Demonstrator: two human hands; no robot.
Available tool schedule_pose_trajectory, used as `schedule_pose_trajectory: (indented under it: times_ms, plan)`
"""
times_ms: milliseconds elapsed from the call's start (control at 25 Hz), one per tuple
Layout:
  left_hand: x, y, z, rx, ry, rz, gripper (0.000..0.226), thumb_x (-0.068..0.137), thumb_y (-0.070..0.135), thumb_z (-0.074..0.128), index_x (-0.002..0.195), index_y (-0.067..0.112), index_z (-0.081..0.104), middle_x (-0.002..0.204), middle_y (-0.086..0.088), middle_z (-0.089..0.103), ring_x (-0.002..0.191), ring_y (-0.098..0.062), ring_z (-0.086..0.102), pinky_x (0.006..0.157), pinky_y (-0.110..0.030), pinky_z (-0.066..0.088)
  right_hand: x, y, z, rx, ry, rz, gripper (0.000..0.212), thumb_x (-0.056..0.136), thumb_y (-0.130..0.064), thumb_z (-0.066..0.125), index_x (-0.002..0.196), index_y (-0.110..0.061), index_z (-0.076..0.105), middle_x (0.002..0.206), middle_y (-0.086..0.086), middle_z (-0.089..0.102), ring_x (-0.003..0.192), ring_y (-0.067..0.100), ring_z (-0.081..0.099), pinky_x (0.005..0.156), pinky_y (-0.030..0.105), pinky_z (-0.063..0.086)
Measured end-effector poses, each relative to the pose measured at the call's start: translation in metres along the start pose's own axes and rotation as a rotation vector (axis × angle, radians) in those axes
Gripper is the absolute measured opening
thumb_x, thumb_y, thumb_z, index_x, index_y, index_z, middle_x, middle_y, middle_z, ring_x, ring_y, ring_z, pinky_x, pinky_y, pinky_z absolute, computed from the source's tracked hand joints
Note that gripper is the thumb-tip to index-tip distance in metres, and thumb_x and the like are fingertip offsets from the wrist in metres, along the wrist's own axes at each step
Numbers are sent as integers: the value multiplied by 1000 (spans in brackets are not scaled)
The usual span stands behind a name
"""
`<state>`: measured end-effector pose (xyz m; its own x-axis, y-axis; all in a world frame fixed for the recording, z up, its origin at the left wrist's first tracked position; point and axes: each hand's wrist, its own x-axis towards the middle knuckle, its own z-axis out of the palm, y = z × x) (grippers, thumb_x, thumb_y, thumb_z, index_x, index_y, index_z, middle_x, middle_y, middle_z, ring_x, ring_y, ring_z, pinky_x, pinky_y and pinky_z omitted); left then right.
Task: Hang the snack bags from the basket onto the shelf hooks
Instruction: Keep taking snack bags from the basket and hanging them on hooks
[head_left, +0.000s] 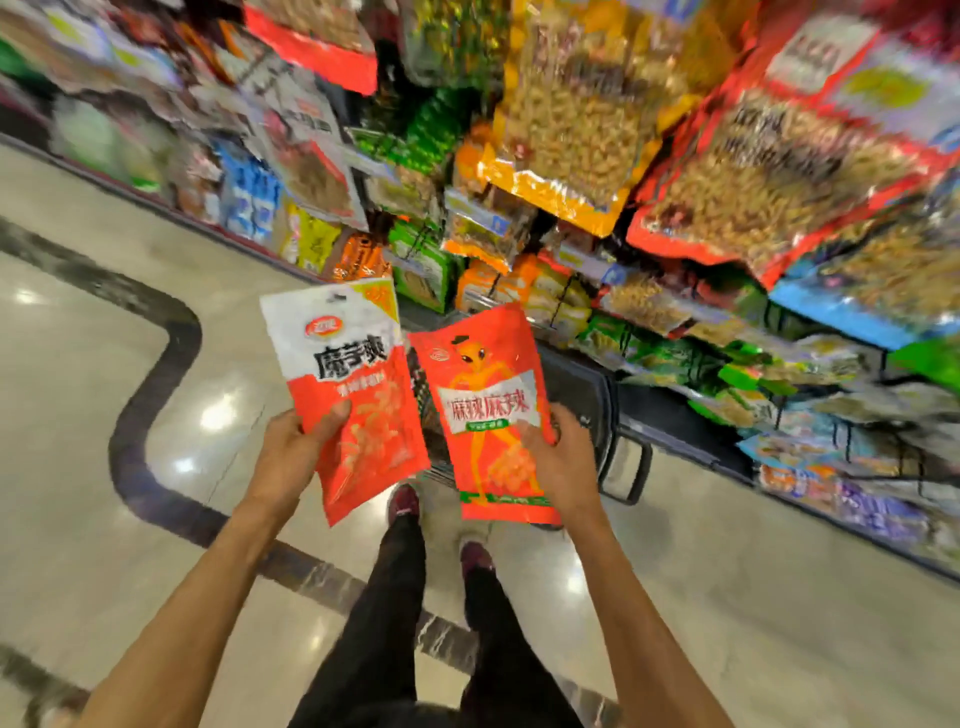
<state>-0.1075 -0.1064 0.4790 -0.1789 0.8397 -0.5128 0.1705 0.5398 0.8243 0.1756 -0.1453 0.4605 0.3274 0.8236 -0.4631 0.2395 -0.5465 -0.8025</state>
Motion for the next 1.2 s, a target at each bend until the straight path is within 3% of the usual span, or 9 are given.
schedule_pose_trajectory:
  times_ms: [80,200,320,440,560,680,1000,1200]
  plan:
    - [-35,17,-13,-93,102,65,12,94,33,62,100,25,69,82,23,73,77,6,68,68,-12,51,-15,-25,-8,37,-24,-80,16,90,-26,65,106,-25,64,92,-4,72,83,21,69,76,43,57]
    - [-80,28,-31,-212,219,126,15,96,32,58,109,26,65,92,20,74,86,4,69,72,-12,51,-30,-64,-18,60,-58,-244,17,93,-15,63,108,-23,62,99,-8,69,96,16,66,78,17,49]
    - [-120,32,-58,-338,341,184,15,96,28,59,110,30,64,104,14,74,97,-6,70,83,-23,55,-49,-105,-19,82,-133,-352,21,92,-14,64,111,-24,63,104,-9,69,95,1,64,80,15,46]
    - [-149,29,-94,-415,452,211,19,95,24,61,114,24,64,104,8,74,96,-11,70,88,-32,56,-71,-141,-4,115,-240,-446,18,93,-10,65,107,-21,66,93,-17,70,80,-14,61,71,8,45]
    - [-172,20,-137,-443,571,233,40,89,28,70,124,15,58,110,-2,73,99,-21,70,87,-40,56,-95,-175,31,126,-360,-474,11,93,-17,65,104,-20,68,89,-14,75,84,-4,68,73,17,52]
    - [-183,11,-186,-523,628,242,35,90,23,68,123,16,59,112,-5,72,100,-25,70,88,-44,55,-119,-203,82,151,-469,-452,17,93,-23,65,109,-17,69,101,-2,76,94,18,73,79,36,59]
    - [-187,7,-359,-618,607,315,31,94,20,62,125,20,57,112,-2,72,99,-20,71,77,-30,56,-192,-264,244,143,-501,-545,13,92,-11,66,99,-21,69,84,-16,75,77,1,70,68,19,54]
    - [-170,11,-457,-628,594,330,25,93,20,63,118,22,61,109,-4,73,93,-19,73,72,-28,59,-223,-295,335,139,-446,-585,13,91,-14,67,103,-20,70,89,-11,74,81,4,69,77,31,55]
